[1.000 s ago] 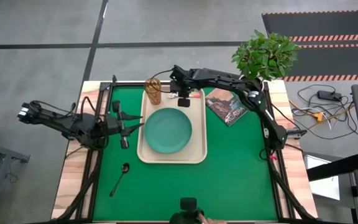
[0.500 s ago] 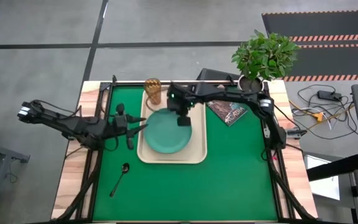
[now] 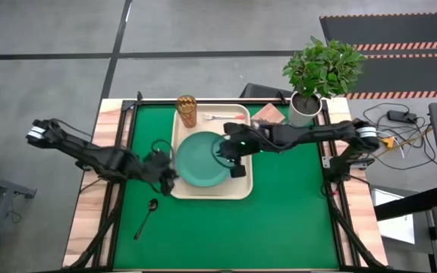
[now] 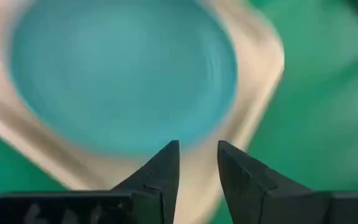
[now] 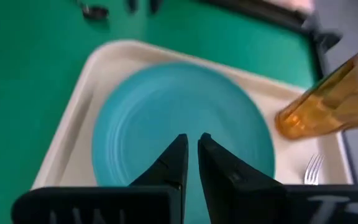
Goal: Pick and place plate/cup/fork/spoon on tray
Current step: Put the black spoon on the white tray to the top right of the green plate
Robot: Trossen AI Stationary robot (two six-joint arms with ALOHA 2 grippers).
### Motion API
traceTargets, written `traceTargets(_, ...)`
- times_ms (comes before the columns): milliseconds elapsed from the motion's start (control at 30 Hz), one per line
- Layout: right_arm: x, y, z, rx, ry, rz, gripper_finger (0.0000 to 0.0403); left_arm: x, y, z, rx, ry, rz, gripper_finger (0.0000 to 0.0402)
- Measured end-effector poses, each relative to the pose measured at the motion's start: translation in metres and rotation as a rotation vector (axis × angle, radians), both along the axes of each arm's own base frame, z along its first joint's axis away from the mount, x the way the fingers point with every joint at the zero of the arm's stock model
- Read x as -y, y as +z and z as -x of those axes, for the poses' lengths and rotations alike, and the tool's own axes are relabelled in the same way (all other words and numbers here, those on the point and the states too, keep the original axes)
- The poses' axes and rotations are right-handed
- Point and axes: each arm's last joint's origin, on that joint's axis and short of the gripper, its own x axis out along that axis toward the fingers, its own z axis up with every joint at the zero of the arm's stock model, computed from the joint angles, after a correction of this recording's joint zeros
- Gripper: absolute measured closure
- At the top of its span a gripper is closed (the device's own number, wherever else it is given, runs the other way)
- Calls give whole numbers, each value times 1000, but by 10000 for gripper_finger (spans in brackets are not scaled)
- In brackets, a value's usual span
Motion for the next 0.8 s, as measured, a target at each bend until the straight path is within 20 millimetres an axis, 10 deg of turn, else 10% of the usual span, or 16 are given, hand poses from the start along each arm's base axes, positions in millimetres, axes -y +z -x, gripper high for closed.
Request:
traceTargets(367,-2,-27,41,274,37,79,376,56,-21,-19,-648,48,477,377)
traceTargets(800,-1,-39,47,333,51,119,376,90,-41,-1,-786,259,539,373)
